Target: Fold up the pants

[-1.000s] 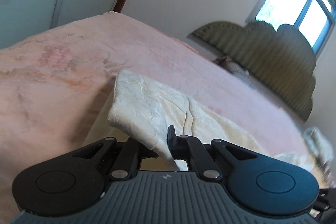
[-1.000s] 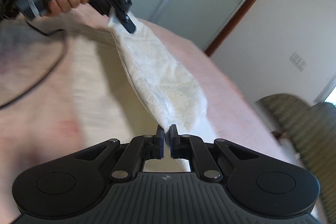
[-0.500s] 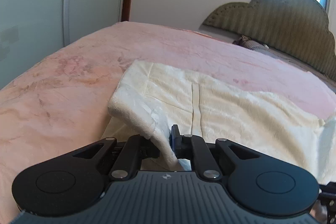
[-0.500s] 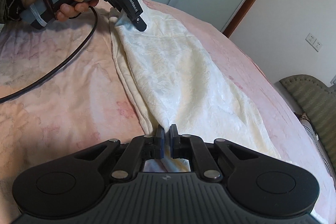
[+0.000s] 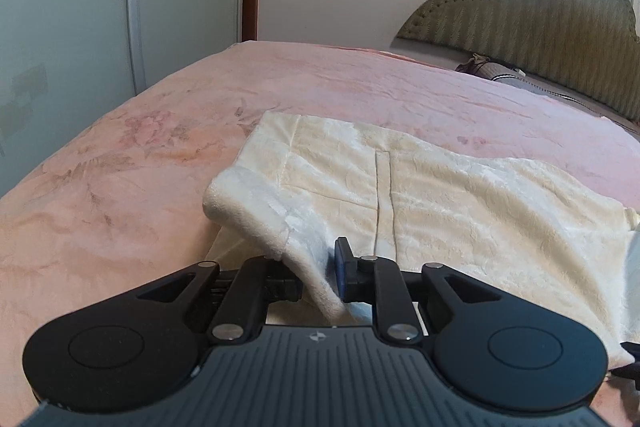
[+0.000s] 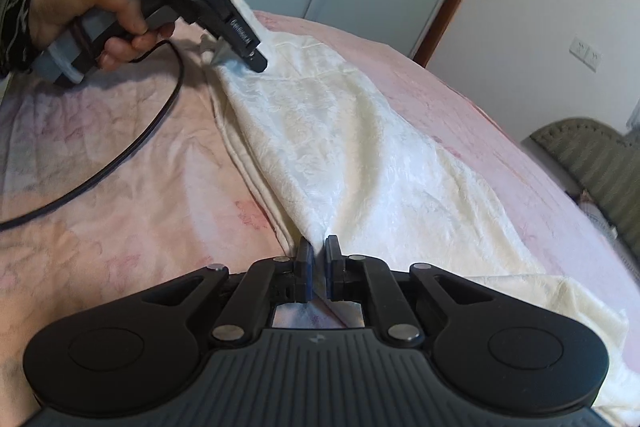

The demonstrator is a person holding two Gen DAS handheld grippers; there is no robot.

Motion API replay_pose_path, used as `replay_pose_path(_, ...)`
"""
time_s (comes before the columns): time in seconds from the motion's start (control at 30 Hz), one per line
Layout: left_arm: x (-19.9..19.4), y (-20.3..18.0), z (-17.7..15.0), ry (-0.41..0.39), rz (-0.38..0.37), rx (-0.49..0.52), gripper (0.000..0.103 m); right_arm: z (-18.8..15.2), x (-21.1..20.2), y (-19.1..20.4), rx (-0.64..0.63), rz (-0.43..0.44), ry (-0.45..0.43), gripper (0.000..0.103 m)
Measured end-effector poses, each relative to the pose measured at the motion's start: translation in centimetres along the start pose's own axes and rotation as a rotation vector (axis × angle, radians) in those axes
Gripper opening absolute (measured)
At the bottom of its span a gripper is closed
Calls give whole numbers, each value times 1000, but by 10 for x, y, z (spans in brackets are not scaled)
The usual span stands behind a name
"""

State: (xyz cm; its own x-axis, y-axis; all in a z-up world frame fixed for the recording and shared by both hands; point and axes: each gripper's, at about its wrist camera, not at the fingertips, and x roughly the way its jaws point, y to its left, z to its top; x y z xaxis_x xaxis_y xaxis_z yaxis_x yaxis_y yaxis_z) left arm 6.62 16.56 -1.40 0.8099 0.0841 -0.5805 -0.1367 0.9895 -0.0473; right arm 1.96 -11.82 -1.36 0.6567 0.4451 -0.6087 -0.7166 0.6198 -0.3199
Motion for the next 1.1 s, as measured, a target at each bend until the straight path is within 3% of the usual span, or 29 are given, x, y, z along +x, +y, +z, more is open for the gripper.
replay_pose_path(0.1, 0, -2, 1, 3, 9, 3, 20, 0, -3, -4, 21, 26, 0, 9)
replay_pose_path(0.2, -3, -4, 1, 1, 25, 18, 27, -1, -6, -17, 98, 84, -7, 12)
replay_pose_path(0.3, -10, -3, 3, 10, 90, 21, 54, -1, -17, -31, 179, 120, -52, 12)
replay_pose_path(0.4, -21, 0, 5, 11, 159, 29, 59, -8, -22, -53, 340, 128, -122, 12)
replay_pose_path(0.47, -29, 2, 7, 9, 214, 13, 59, -16, -13, -61, 414, 127, -93, 12)
replay_pose_path(0.53, -39, -1, 9, -32, 277, 24, 59, -25, 2, -62, 436, 163, 3, 12)
replay_pose_path(0.67, -60, -23, 20, -156, 307, 95, 60, -37, -21, -77, 509, 175, -88, 12)
replay_pose_path(0.73, -68, -41, 24, -204, 262, 125, 62, -53, -39, -101, 617, 105, -137, 12)
replay_pose_path(0.8, -72, -59, 29, -221, 159, 150, 68, -80, -61, -131, 750, -35, -170, 13)
replay_pose_path(0.9, -67, -94, 29, -202, -23, 206, 72, -129, -95, -174, 969, -284, -165, 13)
replay_pose_path(0.97, -60, -120, 24, -169, -115, 243, 72, -166, -116, -194, 1101, -393, -172, 13)
replay_pose_path(1.03, -55, -144, 18, -141, -209, 272, 72, -197, -127, -207, 1195, -472, -113, 22)
replay_pose_path(1.07, -55, -155, 15, -131, -254, 289, 72, -213, -129, -211, 1220, -504, -49, 34)
replay_pose_path(1.1, -57, -167, 9, -127, -298, 312, 72, -223, -129, -212, 1225, -525, 7, 37)
